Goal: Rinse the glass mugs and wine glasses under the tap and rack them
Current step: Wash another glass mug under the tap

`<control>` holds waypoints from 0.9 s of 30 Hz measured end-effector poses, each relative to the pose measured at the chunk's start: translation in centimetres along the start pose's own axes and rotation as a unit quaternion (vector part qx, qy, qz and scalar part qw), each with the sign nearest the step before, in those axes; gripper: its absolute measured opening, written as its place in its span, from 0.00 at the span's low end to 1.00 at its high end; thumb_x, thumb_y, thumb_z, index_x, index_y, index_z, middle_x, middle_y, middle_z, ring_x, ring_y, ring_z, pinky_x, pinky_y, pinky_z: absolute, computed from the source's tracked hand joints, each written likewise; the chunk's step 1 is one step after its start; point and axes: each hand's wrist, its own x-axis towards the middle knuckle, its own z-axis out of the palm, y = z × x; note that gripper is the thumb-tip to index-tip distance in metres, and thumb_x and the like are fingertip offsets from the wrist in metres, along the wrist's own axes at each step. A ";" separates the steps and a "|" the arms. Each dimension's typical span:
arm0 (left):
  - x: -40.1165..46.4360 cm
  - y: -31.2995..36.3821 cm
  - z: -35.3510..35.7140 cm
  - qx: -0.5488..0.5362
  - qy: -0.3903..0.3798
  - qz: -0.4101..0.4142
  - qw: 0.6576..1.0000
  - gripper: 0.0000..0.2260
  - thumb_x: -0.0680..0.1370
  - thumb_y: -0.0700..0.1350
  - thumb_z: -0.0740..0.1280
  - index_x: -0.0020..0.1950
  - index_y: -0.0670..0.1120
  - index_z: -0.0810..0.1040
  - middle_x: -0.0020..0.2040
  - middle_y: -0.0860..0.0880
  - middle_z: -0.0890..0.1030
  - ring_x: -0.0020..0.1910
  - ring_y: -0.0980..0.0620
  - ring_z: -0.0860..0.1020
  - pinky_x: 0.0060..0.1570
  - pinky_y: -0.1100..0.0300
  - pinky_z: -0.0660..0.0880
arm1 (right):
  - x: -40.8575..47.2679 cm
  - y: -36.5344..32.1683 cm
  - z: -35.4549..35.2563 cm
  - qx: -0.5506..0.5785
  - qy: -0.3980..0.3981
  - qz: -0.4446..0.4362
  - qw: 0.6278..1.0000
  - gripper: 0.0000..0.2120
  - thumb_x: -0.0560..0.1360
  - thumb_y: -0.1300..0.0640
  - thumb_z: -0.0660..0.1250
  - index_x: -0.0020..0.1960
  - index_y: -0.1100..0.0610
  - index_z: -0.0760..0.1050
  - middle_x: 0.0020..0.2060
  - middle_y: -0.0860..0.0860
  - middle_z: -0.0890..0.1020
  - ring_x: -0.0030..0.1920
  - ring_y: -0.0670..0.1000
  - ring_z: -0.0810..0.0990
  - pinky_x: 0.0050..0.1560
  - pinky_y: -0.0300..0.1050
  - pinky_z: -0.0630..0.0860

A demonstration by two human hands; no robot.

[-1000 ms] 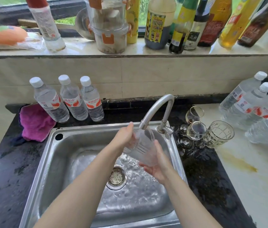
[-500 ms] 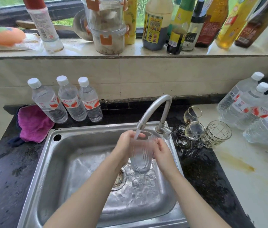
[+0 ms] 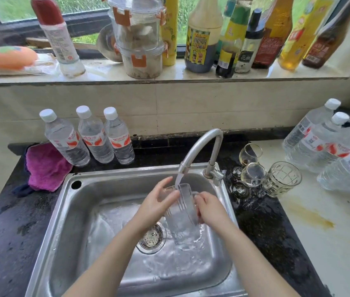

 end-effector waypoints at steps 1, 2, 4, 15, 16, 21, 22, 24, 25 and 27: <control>0.3 0.2 -0.1 -0.003 -0.009 -0.030 1.000 0.21 0.73 0.62 0.66 0.64 0.57 0.74 0.57 0.54 0.80 0.54 0.57 0.79 0.51 0.53 0.79 | -0.1 -0.4 -0.5 0.036 -0.047 0.052 0.997 0.14 0.81 0.60 0.55 0.37 0.58 0.70 0.26 0.50 0.73 0.24 0.47 0.71 0.26 0.39 0.71; 0.6 0.5 0.1 -0.030 -0.015 -0.067 0.997 0.19 0.73 0.61 0.67 0.60 0.54 0.77 0.55 0.51 0.81 0.51 0.53 0.81 0.46 0.52 0.81 | -0.4 -1.0 -1.0 0.076 -0.077 0.086 0.990 0.13 0.80 0.62 0.56 0.38 0.58 0.71 0.26 0.50 0.72 0.22 0.46 0.70 0.23 0.37 0.70; 1.3 0.8 0.6 -0.110 -0.020 -0.141 0.984 0.20 0.72 0.61 0.67 0.56 0.49 0.80 0.50 0.45 0.81 0.45 0.47 0.82 0.38 0.52 0.80 | -0.7 -1.8 -1.7 0.101 -0.072 0.069 0.990 0.10 0.81 0.62 0.55 0.46 0.58 0.74 0.33 0.51 0.76 0.29 0.45 0.73 0.23 0.33 0.69; 2.2 0.6 1.5 -0.276 -0.040 -0.315 0.907 0.19 0.71 0.56 0.68 0.49 0.41 0.78 0.45 0.42 0.77 0.30 0.48 0.79 0.26 0.60 0.79 | -1.0 -2.2 -0.6 -0.031 0.007 -0.184 0.982 0.27 0.75 0.35 0.55 0.28 0.54 0.60 0.24 0.45 0.63 0.29 0.46 0.62 0.33 0.44 0.60; 1.9 0.2 1.4 -0.271 -0.035 -0.317 0.908 0.21 0.71 0.58 0.67 0.52 0.41 0.77 0.48 0.41 0.78 0.32 0.46 0.81 0.27 0.58 0.80 | -0.7 -2.6 -0.3 -0.047 0.002 -0.172 0.984 0.26 0.76 0.36 0.55 0.28 0.53 0.58 0.23 0.45 0.61 0.28 0.47 0.61 0.33 0.45 0.58; 1.1 -1.4 1.0 -0.077 0.058 -0.112 0.989 0.24 0.79 0.65 0.50 0.66 0.54 0.74 0.64 0.53 0.75 0.65 0.51 0.71 0.69 0.43 0.63 | 0.1 -2.6 0.3 0.001 0.016 -0.112 0.994 0.26 0.77 0.38 0.55 0.27 0.51 0.56 0.20 0.44 0.59 0.25 0.47 0.58 0.33 0.45 0.56; 1.0 -1.1 1.3 -0.048 0.075 -0.040 0.995 0.21 0.80 0.61 0.51 0.66 0.54 0.74 0.65 0.54 0.75 0.66 0.54 0.70 0.70 0.46 0.63 | 0.0 -2.3 0.4 0.008 0.021 -0.118 0.993 0.26 0.78 0.38 0.55 0.27 0.51 0.56 0.19 0.44 0.59 0.25 0.46 0.58 0.33 0.45 0.56; 1.3 0.1 1.7 -0.002 0.126 0.054 0.991 0.13 0.82 0.49 0.57 0.61 0.48 0.76 0.58 0.52 0.78 0.59 0.53 0.76 0.62 0.53 0.72 | -0.5 -1.9 0.9 0.000 0.033 -0.136 0.990 0.26 0.78 0.40 0.55 0.26 0.51 0.58 0.18 0.44 0.61 0.25 0.46 0.60 0.32 0.44 0.57; 1.7 0.9 1.8 0.012 0.148 0.060 0.987 0.11 0.81 0.45 0.58 0.57 0.45 0.78 0.52 0.51 0.80 0.53 0.51 0.78 0.54 0.56 0.75 | -0.7 -1.9 1.1 -0.005 0.045 -0.144 0.989 0.26 0.79 0.40 0.54 0.26 0.52 0.59 0.19 0.44 0.62 0.25 0.46 0.60 0.32 0.45 0.57; 3.5 2.2 1.8 0.076 0.141 0.025 0.987 0.11 0.79 0.42 0.58 0.48 0.41 0.79 0.43 0.49 0.79 0.44 0.47 0.77 0.43 0.55 0.73 | -0.9 -1.9 1.2 -0.028 0.077 -0.159 0.984 0.26 0.79 0.41 0.54 0.26 0.53 0.59 0.20 0.46 0.63 0.26 0.47 0.62 0.32 0.45 0.58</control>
